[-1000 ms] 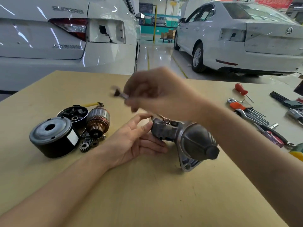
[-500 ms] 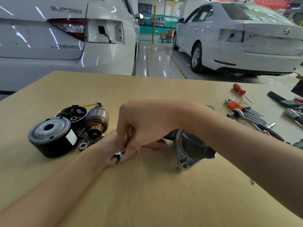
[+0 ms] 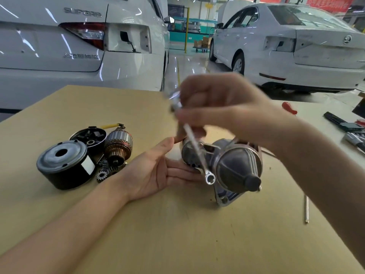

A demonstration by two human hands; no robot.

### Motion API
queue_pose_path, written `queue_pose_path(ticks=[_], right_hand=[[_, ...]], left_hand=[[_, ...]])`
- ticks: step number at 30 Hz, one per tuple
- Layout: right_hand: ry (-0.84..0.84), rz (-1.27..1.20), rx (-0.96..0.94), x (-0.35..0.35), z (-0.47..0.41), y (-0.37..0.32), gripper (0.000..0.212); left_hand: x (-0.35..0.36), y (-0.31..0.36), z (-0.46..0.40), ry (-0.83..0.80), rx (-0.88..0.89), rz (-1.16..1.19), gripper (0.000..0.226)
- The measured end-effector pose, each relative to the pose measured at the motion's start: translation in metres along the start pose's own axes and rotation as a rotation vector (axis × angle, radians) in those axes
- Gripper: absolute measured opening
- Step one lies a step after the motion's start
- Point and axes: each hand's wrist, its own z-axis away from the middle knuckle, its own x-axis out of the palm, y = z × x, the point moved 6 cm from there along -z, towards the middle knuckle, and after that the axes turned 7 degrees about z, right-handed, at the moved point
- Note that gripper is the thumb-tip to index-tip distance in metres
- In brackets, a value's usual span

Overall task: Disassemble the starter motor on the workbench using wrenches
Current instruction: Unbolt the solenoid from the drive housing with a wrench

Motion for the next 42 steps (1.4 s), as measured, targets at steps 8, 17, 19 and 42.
queue_pose_path(ticks=[8, 17, 19, 42], right_hand=[[0.461, -0.196, 0.225, -0.071, 0.042, 0.063, 0.024], [0.501, -0.236, 0.213, -0.075, 0.044, 0.075, 0.020], [0.508, -0.195, 0.198, -0.075, 0.044, 0.072, 0.022], [0.547, 0.177, 0.196, -0.076, 0.039, 0.055, 0.022]], left_hand=[[0.013, 0.005, 0.006, 0.028, 0.075, -0.091, 0.048], [0.011, 0.005, 0.003, 0.047, 0.098, -0.119, 0.047], [0.011, 0.005, 0.003, 0.043, 0.098, -0.121, 0.047], [0.009, 0.004, 0.002, 0.066, 0.089, -0.090, 0.048]])
